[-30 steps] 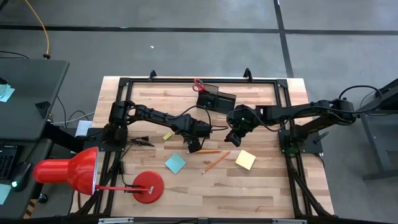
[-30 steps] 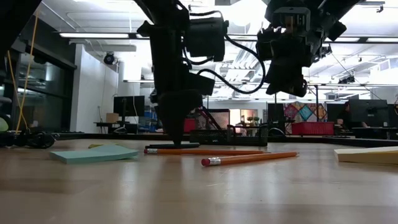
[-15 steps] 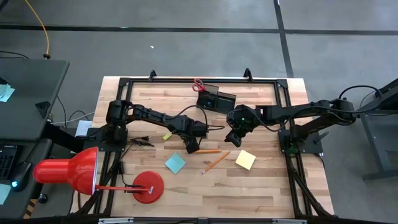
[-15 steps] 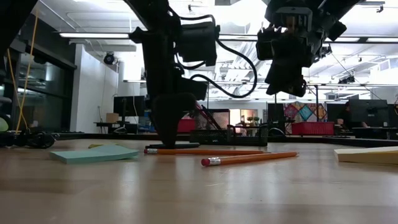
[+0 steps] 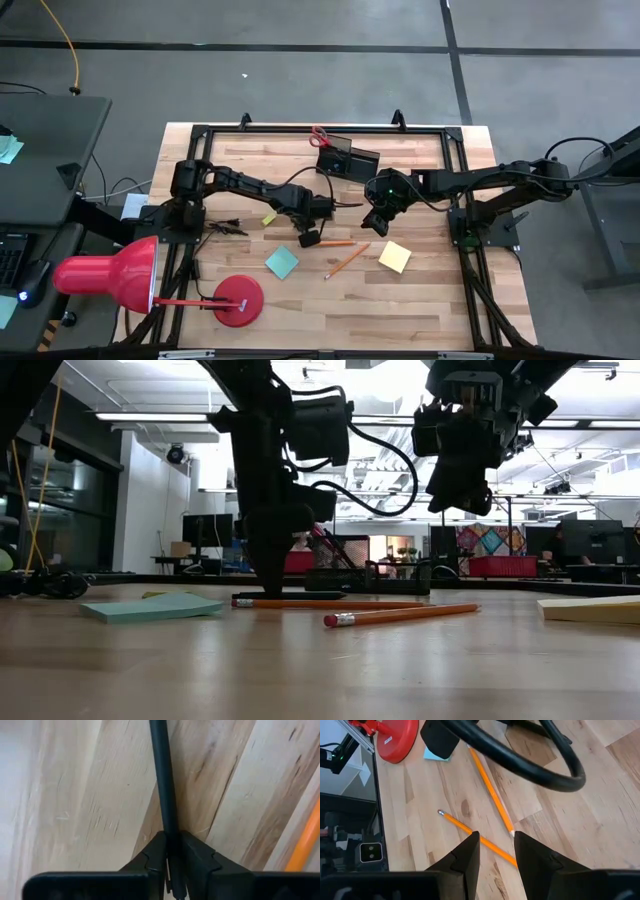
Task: Pick and place office supplies into organizer
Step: Put the black pen in the black desk organizer
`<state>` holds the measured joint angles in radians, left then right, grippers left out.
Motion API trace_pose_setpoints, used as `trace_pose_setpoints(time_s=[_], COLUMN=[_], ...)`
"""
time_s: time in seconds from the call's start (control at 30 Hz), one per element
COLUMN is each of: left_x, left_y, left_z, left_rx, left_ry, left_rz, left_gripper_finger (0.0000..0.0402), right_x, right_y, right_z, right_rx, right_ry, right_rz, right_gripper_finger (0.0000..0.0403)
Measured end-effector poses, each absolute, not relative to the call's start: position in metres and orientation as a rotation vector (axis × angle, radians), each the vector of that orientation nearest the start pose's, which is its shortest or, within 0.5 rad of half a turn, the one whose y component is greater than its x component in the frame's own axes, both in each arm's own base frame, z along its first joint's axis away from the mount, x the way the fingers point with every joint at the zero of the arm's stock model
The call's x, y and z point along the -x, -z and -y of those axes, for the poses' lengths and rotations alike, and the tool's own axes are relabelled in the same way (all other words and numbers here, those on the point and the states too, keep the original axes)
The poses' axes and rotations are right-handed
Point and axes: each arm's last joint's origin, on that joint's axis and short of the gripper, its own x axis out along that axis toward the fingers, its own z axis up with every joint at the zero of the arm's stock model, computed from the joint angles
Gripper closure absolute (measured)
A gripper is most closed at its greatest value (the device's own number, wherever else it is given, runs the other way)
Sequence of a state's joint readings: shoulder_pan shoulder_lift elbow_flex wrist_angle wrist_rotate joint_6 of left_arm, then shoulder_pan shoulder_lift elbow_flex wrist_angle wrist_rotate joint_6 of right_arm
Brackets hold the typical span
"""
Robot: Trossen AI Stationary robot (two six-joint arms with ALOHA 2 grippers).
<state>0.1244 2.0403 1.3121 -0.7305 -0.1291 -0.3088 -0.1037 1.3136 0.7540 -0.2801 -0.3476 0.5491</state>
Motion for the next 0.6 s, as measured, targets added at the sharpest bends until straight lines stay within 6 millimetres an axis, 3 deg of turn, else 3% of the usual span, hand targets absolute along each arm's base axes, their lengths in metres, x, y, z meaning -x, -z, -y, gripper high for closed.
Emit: trace_pose_setpoints(time_s=[0.2,0.4,0.6], left_x=[-0.369,-0.371,-0.375], left_y=[-0.128,-0.139,-0.145], left_z=[-0.051,-0.052,-0.054], left_rx=[0.236,0.188,0.134], left_ry=[-0.42,-0.434,-0.446], left_rz=[-1.415,-1.418,-1.411], left_gripper_finger=[0.0391,0.0376,0.0398], right_x=[-0.255,-0.255,-0.255], right_y=[-0.209,-0.209,-0.209], right_z=[0.017,0.018,0.017], right_rx=[-0.693,-0.681,-0.689], right_ry=[0.005,0.03,-0.006], right_rz=[-0.868,-0.863,-0.869], right_gripper_finger=[0.029,0.029,0.029])
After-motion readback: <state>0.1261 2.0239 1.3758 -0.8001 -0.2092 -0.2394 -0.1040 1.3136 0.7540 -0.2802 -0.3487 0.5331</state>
